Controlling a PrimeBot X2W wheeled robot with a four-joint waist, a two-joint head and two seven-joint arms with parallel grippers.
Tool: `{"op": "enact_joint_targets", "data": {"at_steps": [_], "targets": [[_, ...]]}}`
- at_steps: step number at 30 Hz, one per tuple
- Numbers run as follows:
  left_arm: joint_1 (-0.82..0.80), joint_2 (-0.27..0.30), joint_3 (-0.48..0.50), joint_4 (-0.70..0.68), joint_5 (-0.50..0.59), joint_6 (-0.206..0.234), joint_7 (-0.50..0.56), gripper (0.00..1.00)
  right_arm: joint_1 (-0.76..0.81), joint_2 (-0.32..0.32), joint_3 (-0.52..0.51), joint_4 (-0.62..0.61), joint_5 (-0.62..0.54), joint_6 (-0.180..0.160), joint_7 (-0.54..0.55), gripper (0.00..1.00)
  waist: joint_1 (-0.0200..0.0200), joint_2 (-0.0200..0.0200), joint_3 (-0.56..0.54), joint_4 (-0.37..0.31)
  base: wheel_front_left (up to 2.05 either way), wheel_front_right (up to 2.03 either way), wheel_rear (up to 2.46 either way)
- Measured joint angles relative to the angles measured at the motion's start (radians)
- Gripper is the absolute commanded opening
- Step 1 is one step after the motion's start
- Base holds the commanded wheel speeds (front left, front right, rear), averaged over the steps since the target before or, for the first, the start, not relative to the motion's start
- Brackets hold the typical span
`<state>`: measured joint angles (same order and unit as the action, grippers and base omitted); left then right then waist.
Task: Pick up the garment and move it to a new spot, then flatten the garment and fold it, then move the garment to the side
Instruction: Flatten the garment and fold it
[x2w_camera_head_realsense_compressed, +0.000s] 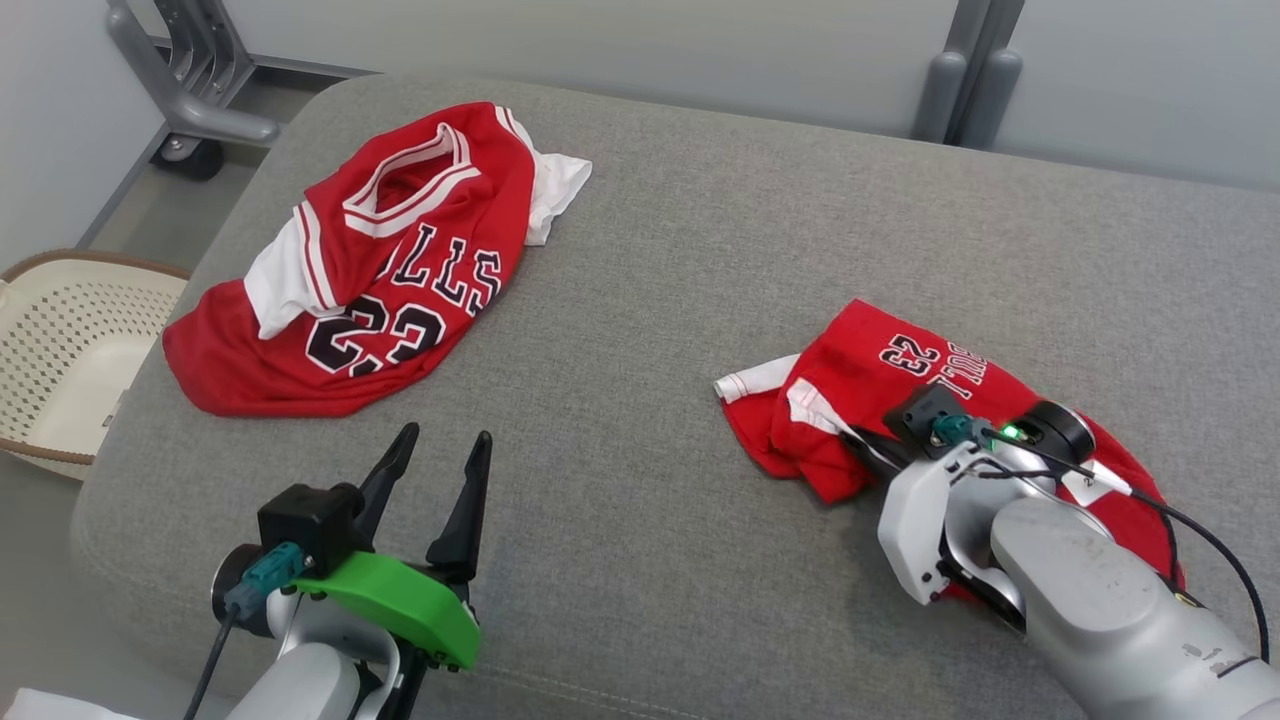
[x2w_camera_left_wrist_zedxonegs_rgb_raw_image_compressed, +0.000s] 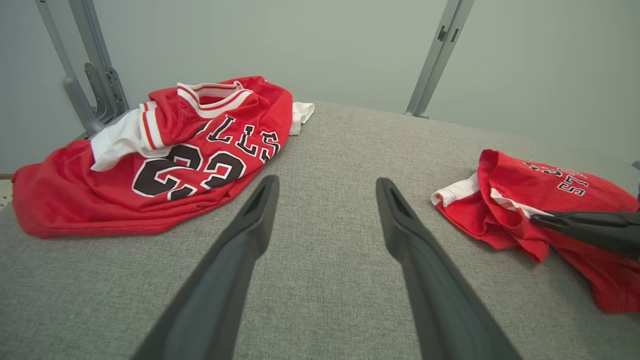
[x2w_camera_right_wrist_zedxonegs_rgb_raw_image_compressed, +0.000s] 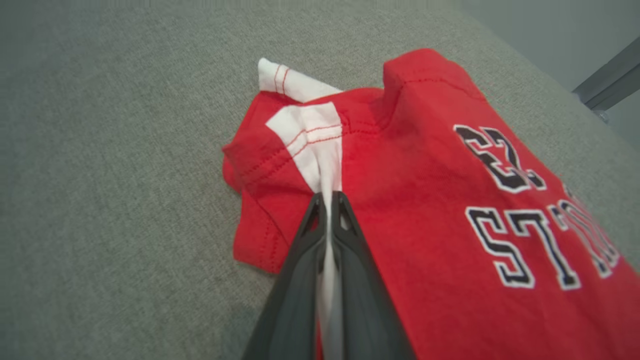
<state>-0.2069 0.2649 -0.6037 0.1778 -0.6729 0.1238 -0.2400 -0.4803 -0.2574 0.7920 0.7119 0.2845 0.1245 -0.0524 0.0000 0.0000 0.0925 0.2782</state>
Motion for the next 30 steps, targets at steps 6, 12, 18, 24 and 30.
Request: {"op": "enact_joint_targets", "data": {"at_steps": [6, 12, 18, 24, 30], "targets": [[0.012, -0.004, 0.026, -0.002, 0.002, 0.0, 0.0, 1.0, -0.038, 0.058, 0.04, -0.08, 0.067, 0.0, -0.03, 0.0, 0.0, 0.0, -0.011, -0.009, 0.0, 0.0, 0.0], [0.024, -0.023, 0.025, -0.018, 0.009, 0.0, 0.0, 1.0, -0.113, 0.117, 0.044, -0.185, 0.132, 0.0, -0.079, 0.0, 0.0, 0.0, -0.021, -0.017, 0.0, 0.0, 0.0], [0.028, -0.03, 0.029, -0.026, 0.014, 0.0, 0.0, 1.0, -0.148, 0.171, -0.002, -0.238, 0.218, 0.0, -0.094, 0.0, 0.0, 0.0, -0.029, -0.017, 0.0, 0.0, 0.0], [0.045, -0.037, 0.032, -0.03, 0.019, 0.0, 0.002, 1.0, -0.191, 0.189, -0.145, -0.242, 0.29, -0.035, -0.124, 0.0, 0.0, 0.0, -0.033, -0.015, 0.0, 0.0, 0.0], [0.047, -0.048, 0.033, -0.036, 0.026, 0.0, 0.002, 1.0, -0.21, 0.182, -0.294, -0.17, 0.381, -0.145, -0.127, 0.0, 0.0, 0.0, -0.037, -0.011, 0.0, 0.0, 0.0]]}}
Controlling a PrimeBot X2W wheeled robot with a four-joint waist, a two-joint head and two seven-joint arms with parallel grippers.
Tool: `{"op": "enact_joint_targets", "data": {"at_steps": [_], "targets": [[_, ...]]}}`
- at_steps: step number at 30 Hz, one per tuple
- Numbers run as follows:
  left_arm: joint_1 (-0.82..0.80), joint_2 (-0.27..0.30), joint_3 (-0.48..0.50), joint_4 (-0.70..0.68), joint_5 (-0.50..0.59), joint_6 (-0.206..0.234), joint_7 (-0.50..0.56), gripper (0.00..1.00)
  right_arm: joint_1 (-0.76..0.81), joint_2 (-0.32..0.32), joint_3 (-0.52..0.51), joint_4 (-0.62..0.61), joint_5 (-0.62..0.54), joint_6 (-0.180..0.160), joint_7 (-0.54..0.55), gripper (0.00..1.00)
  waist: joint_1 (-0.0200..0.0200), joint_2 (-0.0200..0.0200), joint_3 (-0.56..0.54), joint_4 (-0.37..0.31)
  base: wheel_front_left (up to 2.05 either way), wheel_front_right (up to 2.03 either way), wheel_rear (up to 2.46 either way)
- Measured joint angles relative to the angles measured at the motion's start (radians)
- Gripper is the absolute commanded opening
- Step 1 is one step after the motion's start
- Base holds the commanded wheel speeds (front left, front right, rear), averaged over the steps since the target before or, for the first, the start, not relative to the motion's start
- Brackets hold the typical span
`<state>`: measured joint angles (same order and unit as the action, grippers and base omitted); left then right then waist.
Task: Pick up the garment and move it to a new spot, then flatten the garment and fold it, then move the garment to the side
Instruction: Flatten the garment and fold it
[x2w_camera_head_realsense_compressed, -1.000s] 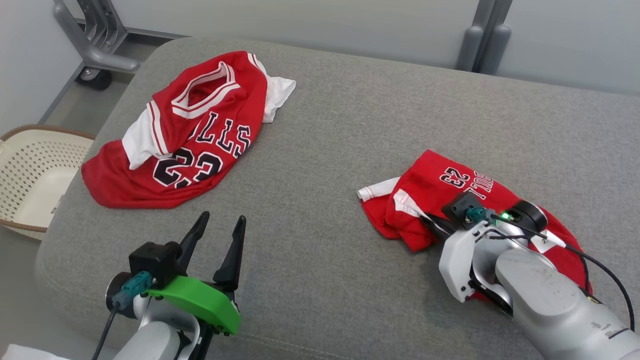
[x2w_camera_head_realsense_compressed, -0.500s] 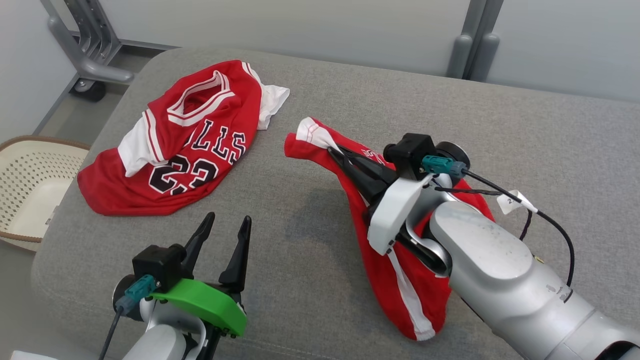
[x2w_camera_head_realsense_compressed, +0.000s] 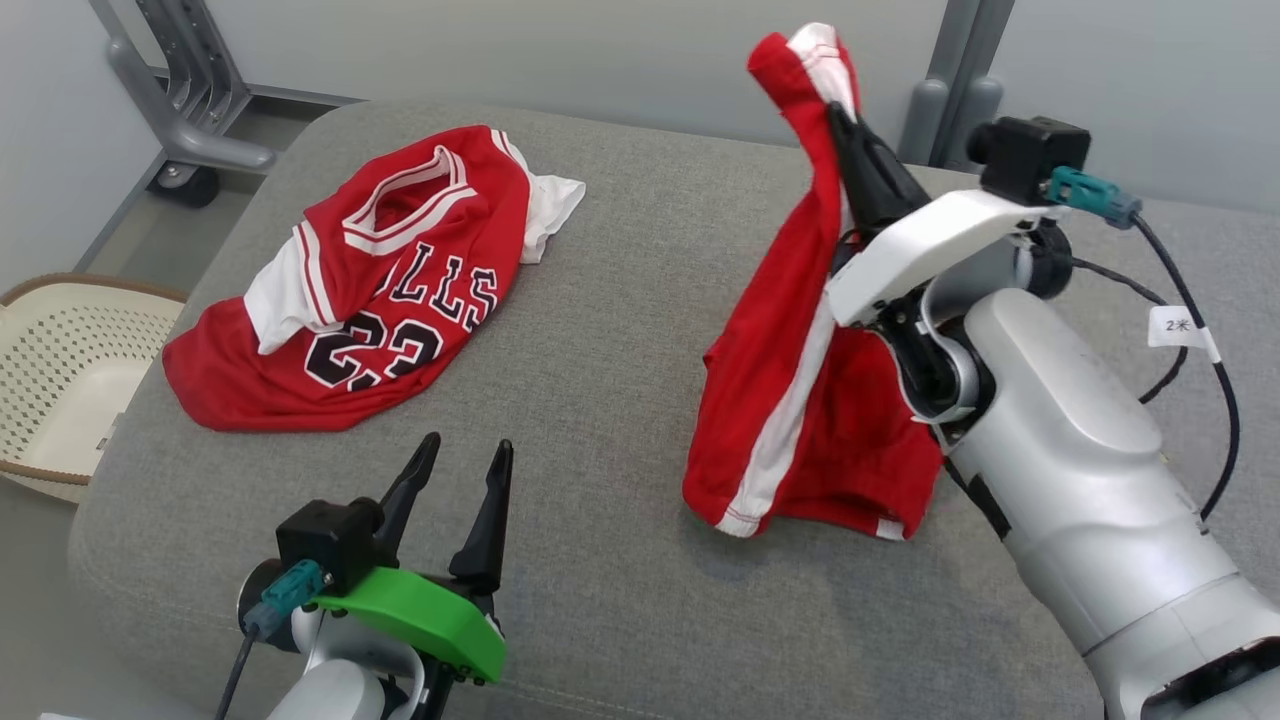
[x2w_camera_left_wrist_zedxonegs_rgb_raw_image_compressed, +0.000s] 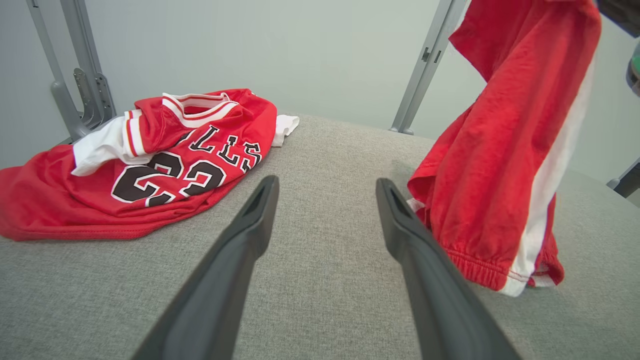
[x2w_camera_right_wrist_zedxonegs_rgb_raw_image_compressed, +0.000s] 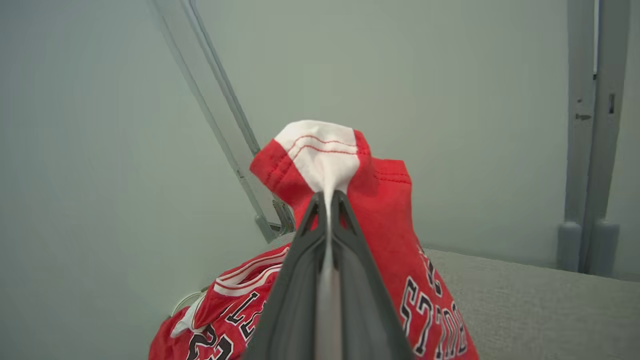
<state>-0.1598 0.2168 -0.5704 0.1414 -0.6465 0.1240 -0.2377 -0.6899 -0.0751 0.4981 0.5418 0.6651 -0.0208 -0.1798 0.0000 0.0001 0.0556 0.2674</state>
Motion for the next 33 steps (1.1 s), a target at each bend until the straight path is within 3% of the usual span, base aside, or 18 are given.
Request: {"op": "enact_joint_targets", "data": {"at_steps": [3, 7, 13, 33], "targets": [[0.003, -0.007, 0.002, -0.007, 0.0, 0.0, 0.001, 1.0, 0.007, -0.016, -0.055, 0.057, 0.027, -0.052, 0.013, 0.0, 0.0, 0.0, -0.002, -0.001, 0.0, 0.0, 0.0], [0.027, -0.006, 0.009, -0.016, 0.0, 0.001, 0.009, 1.0, 0.055, -0.073, -0.082, 0.123, 0.03, -0.088, 0.024, 0.0, 0.0, 0.0, -0.005, -0.011, 0.0, 0.0, 0.0], [0.039, -0.008, -0.005, -0.031, 0.0, 0.001, 0.018, 1.0, 0.146, -0.148, -0.118, 0.184, 0.03, -0.088, 0.031, 0.0, 0.0, 0.0, -0.005, -0.039, 0.0, 0.0, 0.0], [0.05, -0.008, -0.012, -0.055, 0.001, 0.001, 0.038, 1.0, 0.397, -0.199, -0.252, 0.19, 0.125, -0.096, -0.022, 0.0, 0.0, 0.0, 0.004, -0.137, 0.0, 0.0, 0.0]]}}
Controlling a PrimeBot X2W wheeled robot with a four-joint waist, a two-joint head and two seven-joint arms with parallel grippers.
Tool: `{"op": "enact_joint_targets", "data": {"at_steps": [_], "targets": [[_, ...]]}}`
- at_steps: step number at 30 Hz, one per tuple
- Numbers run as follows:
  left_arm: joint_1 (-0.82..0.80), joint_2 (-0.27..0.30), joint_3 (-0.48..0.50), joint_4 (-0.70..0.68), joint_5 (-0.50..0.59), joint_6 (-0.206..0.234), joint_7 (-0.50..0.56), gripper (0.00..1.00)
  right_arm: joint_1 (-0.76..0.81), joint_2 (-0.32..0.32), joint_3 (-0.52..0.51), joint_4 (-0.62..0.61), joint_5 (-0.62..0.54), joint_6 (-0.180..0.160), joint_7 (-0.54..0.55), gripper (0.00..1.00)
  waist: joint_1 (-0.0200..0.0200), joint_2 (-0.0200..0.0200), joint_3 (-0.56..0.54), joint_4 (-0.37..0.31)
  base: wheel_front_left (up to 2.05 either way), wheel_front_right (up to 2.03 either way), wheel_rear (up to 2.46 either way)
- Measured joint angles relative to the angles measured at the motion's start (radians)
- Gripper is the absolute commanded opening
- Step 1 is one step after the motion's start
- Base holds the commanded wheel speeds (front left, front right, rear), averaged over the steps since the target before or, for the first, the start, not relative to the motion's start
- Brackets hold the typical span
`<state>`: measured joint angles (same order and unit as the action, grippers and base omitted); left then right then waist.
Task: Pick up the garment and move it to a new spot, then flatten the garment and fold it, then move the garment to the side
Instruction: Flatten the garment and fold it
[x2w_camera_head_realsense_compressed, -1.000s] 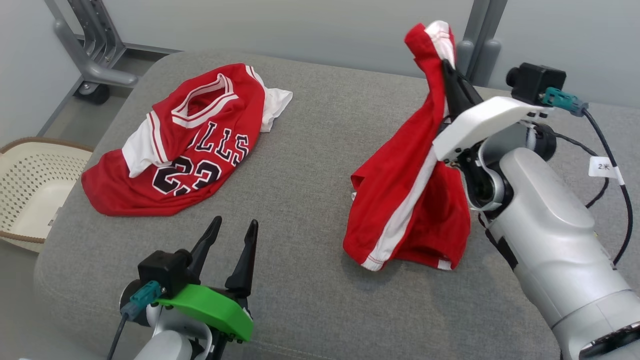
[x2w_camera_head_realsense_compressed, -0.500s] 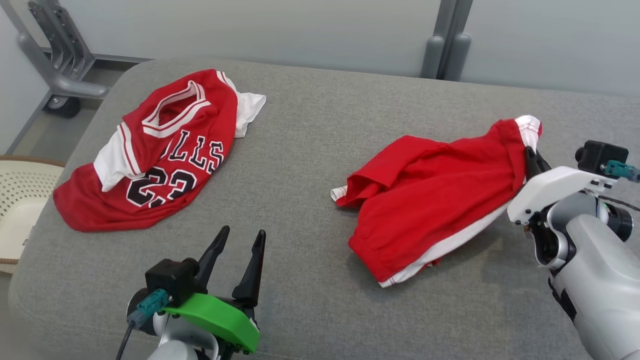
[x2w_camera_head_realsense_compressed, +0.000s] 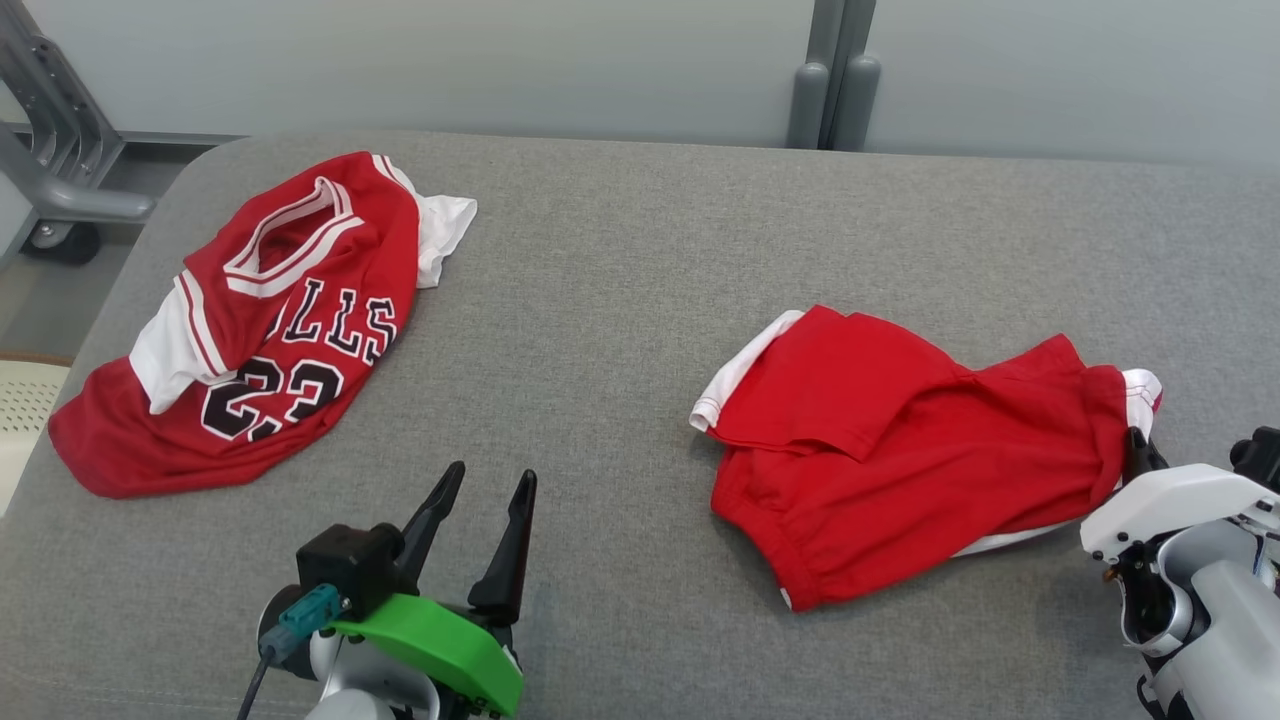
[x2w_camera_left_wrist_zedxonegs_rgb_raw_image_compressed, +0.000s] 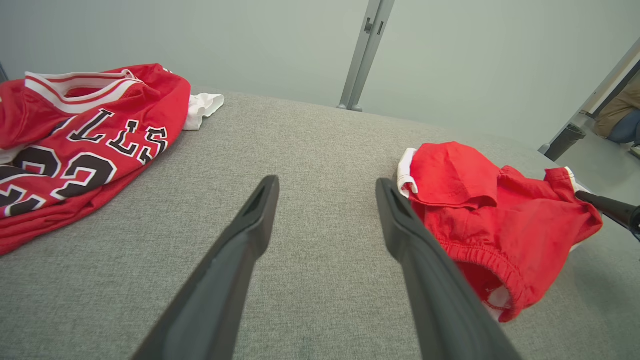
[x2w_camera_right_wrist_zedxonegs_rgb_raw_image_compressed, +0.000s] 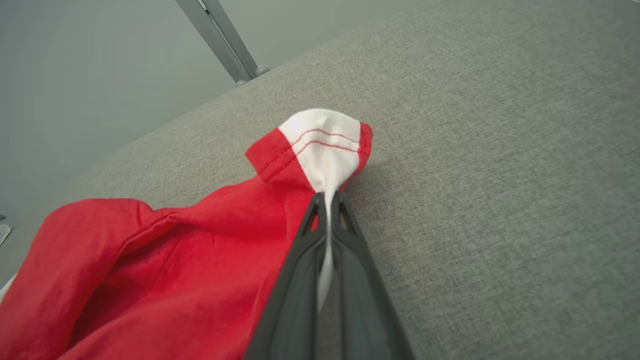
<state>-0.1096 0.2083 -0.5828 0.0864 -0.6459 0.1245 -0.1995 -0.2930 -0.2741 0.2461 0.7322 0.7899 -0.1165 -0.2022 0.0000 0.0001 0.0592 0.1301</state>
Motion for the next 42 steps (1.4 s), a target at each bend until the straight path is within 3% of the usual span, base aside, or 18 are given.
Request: {"op": "enact_joint_targets", "data": {"at_steps": [14, 17, 19, 21, 28, 42], "targets": [[0.01, -0.001, 0.017, -0.006, 0.003, 0.0, 0.005, 1.0, 0.17, 0.06, -0.087, -0.146, 0.059, -0.007, -0.036, 0.0, 0.0, -0.0001, 0.012, -0.022, 0.0, 0.0, 0.0], [0.011, -0.001, 0.022, -0.007, 0.003, 0.0, 0.005, 1.0, 0.193, 0.056, -0.088, -0.159, 0.046, -0.007, -0.038, 0.21, 0.0, -0.0001, 0.015, -0.031, 0.0, 0.0, 0.0], [0.012, 0.0, 0.024, -0.008, 0.007, 0.0, 0.005, 1.0, 0.203, 0.054, -0.097, -0.17, 0.041, -0.007, -0.041, 0.55, 0.0, -0.0001, 0.017, -0.036, 0.0, 0.0, 0.0], [0.012, 0.0, 0.024, -0.009, 0.01, 0.0, 0.005, 1.0, 0.209, 0.051, -0.1, -0.182, 0.019, -0.007, -0.041, 1.0, 0.0, 0.0, 0.017, -0.041, 0.0, 0.0, 0.0], [0.013, 0.004, 0.042, -0.02, 0.013, 0.0, 0.005, 1.0, 0.255, 0.019, -0.109, -0.25, -0.069, -0.009, -0.048, 1.0, 0.0, 0.0, 0.022, -0.066, 0.0, 0.0, 0.0], [0.034, 0.016, 0.063, -0.039, 0.034, 0.0, 0.023, 1.0, 0.296, 0.013, -0.161, -0.464, -0.31, -0.009, -0.048, 1.0, 0.0, -0.0001, 0.02, -0.137, 0.0, 0.0, 0.0]]}}
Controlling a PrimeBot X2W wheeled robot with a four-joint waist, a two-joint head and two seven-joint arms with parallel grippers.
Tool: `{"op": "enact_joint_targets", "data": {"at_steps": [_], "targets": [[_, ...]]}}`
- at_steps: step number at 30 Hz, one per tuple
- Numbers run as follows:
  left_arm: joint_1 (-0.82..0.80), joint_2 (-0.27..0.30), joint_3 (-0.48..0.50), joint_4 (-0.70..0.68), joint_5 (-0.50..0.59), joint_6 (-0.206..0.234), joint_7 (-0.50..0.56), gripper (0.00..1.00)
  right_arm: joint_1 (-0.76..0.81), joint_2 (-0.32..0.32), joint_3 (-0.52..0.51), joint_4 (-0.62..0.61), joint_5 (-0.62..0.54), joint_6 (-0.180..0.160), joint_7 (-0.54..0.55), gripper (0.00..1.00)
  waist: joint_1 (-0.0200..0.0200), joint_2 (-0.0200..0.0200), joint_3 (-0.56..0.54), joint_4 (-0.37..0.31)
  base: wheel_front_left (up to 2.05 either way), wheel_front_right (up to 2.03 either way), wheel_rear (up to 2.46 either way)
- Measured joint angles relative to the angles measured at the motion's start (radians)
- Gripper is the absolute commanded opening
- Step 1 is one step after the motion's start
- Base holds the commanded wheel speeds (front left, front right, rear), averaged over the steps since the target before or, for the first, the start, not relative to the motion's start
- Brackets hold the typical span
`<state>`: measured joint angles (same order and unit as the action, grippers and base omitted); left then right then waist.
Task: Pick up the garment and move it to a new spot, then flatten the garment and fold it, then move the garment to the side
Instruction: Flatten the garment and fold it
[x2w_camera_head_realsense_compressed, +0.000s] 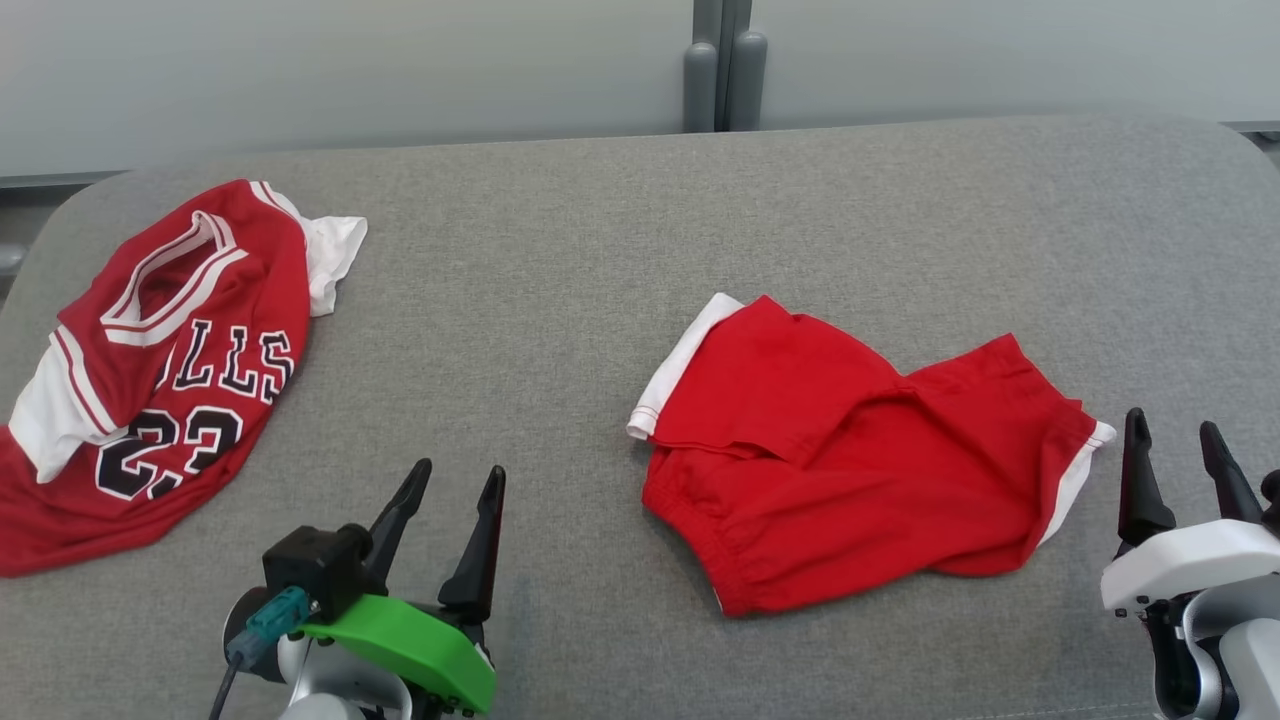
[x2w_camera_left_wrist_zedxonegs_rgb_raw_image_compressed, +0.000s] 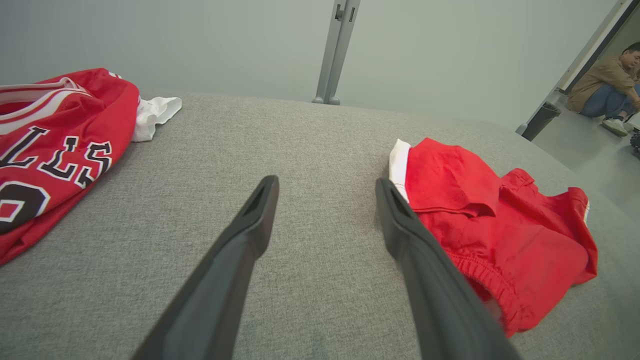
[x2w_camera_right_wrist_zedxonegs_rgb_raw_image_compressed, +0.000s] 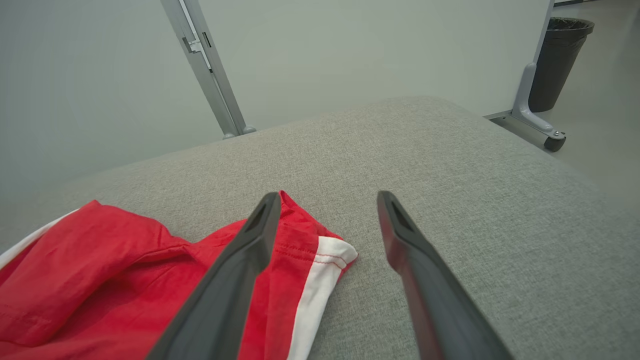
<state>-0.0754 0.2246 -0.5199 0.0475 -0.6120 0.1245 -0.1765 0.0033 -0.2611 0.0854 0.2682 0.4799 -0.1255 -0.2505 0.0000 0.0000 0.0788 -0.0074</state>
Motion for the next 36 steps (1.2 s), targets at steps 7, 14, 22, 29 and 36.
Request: {"op": "enact_joint_targets", "data": {"at_steps": [7, 14, 22, 29, 36], "targets": [[0.032, -0.013, -0.032, -0.03, -0.027, -0.001, 0.042, 1.0, 0.019, -0.003, -0.012, -0.11, -0.127, 0.0, -0.001, 1.0, 0.0, 0.0, 0.001, -0.031, 0.0, 0.0, 0.0], [0.091, -0.022, -0.081, -0.061, -0.103, -0.028, 0.115, 1.0, 0.091, 0.017, -0.064, -0.147, -0.175, 0.0, -0.001, 1.0, 0.0, 0.0, 0.01, -0.057, 0.0, 0.0, 0.0], [0.098, -0.044, -0.113, -0.079, -0.165, -0.055, 0.178, 1.0, 0.12, 0.048, -0.084, -0.202, -0.225, 0.0, -0.001, 1.0, 0.0, 0.0, 0.011, -0.091, 0.0, 0.0, 0.0], [0.098, -0.052, -0.129, -0.06, -0.184, -0.059, 0.222, 1.0, 0.134, 0.072, -0.079, -0.247, -0.263, 0.0, -0.001, 1.0, 0.0, 0.0, 0.009, -0.134, 0.0, 0.0, 0.0], [0.092, -0.057, -0.132, -0.024, -0.175, -0.059, 0.238, 1.0, 0.164, 0.091, -0.076, -0.273, -0.29, 0.0, -0.001, 1.0, 0.0, 0.0, 0.015, -0.186, 0.0, 0.0, 0.0]]}}
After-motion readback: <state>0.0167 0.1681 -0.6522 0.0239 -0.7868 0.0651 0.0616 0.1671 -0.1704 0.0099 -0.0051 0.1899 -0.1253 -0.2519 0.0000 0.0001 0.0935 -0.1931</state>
